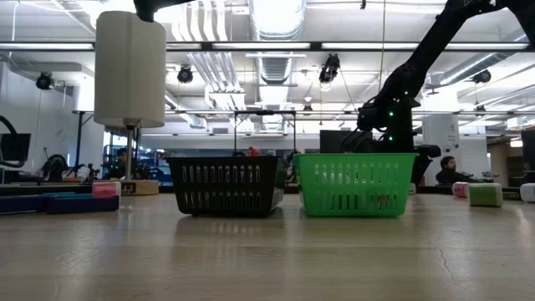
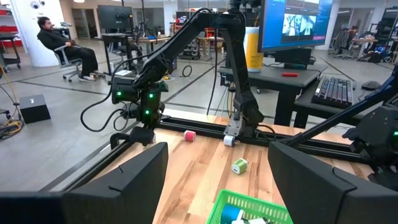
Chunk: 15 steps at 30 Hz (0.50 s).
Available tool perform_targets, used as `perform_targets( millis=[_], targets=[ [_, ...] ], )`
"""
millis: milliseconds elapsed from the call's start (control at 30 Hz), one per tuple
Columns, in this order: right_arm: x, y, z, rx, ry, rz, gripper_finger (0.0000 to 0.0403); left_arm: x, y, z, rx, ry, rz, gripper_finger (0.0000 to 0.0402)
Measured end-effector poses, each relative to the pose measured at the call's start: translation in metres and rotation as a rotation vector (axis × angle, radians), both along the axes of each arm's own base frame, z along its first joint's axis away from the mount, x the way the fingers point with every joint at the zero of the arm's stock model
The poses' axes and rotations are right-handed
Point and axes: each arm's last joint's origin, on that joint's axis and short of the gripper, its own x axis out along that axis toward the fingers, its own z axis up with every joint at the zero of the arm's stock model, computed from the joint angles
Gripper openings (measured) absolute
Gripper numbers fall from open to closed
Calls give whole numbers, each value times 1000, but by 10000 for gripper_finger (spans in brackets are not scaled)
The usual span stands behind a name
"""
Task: Pick & Place Office items
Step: Put the purple charger adapter into the green basket
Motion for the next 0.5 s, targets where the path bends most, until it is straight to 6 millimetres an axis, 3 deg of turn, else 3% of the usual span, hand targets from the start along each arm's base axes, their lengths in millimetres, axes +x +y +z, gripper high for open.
perform_targets(
  millis=[233,500],
  targets=[
    [0,0,0,0,1,0,260,0,0,0,0,1,0,285],
    [0,1,0,7,13,24,151,0,0,0,1,2,0,285]
  ],
)
